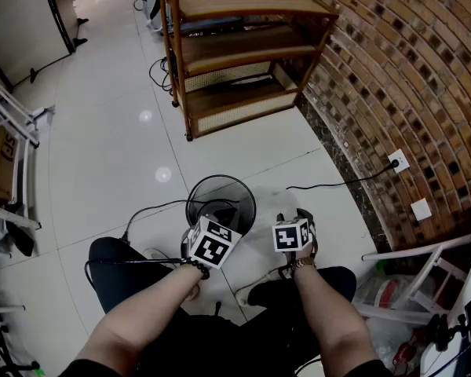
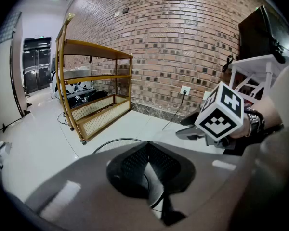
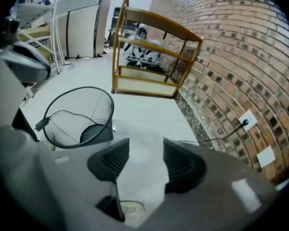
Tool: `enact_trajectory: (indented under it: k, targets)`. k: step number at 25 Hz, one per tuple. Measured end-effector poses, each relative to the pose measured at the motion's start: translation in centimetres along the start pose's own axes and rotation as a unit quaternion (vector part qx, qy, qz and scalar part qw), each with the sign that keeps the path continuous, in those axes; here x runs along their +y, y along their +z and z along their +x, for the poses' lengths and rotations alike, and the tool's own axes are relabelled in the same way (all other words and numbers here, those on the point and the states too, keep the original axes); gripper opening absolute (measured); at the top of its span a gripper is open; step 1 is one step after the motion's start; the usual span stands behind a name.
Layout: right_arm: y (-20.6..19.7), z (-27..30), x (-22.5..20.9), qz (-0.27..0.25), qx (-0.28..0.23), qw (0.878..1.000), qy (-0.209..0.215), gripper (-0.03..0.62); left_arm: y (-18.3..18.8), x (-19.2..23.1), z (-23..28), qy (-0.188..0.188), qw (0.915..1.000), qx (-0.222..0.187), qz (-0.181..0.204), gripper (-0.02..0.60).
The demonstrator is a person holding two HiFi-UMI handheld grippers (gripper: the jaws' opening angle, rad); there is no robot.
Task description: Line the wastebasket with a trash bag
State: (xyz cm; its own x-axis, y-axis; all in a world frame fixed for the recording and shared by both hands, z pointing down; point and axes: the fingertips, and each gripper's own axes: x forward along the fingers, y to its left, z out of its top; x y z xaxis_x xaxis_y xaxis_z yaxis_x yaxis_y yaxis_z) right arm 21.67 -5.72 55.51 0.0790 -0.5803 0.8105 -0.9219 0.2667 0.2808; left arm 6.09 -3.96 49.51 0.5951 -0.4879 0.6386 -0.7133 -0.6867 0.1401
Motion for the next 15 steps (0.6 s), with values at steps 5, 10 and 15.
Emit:
enact_trajectory:
  k: [5, 10, 15]
  targets:
    - [-0.3, 3.2, -0.4, -0.013, 0.019, 1.0, -0.001, 0.219, 0.3, 0.7, 1.0, 0.0, 1.0, 0.002, 0.0, 0.002]
    - [-1.5, 5.5, -0.8, -0.004, 0.052, 0.999, 0.003, 0.219, -0.1, 1.2, 1.4, 0.003, 1.0, 0.008, -0.003, 0.002]
    - [-1.4, 5.9, -1.5, 0.001, 0.06, 0.998, -0.012, 0.13, -0.3, 1.7, 1.6, 0.007, 0.9999, 0.013, -0.007, 0.002]
